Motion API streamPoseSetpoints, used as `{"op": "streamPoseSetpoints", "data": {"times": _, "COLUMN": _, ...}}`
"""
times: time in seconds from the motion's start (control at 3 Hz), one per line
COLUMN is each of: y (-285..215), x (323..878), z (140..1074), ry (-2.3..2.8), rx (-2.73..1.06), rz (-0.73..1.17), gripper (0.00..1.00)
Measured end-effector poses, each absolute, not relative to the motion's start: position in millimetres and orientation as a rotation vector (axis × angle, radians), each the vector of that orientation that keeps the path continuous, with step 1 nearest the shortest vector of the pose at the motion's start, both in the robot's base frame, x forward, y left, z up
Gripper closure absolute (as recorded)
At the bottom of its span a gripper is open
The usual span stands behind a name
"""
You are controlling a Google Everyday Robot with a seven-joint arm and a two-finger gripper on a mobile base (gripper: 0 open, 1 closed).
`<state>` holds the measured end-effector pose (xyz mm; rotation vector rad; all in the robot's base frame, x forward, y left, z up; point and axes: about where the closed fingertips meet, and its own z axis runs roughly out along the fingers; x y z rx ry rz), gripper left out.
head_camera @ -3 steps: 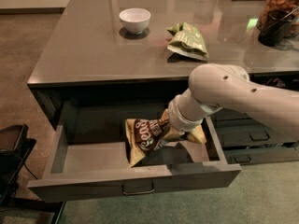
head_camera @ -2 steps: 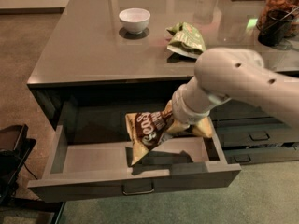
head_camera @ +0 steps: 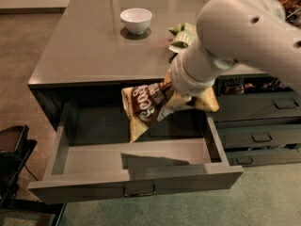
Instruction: Pick brown chip bag from top drawer and place on counter
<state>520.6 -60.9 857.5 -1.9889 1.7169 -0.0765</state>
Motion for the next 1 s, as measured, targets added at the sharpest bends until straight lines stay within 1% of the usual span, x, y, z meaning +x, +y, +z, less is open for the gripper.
{"op": "streamPoseSetpoints", "data": {"times": 0.33, "y": -54.3, "x": 546.8, "z": 914.8, "ry": 1.624, "rx": -1.949, "rz": -0.192, "gripper": 1.00}}
{"op": "streamPoseSetpoints", "data": {"times": 1.0, "y": -53.3, "x": 550.7, "z": 914.6, "ry": 1.661, "rx": -1.902, "rz": -0.222, "gripper": 1.00}}
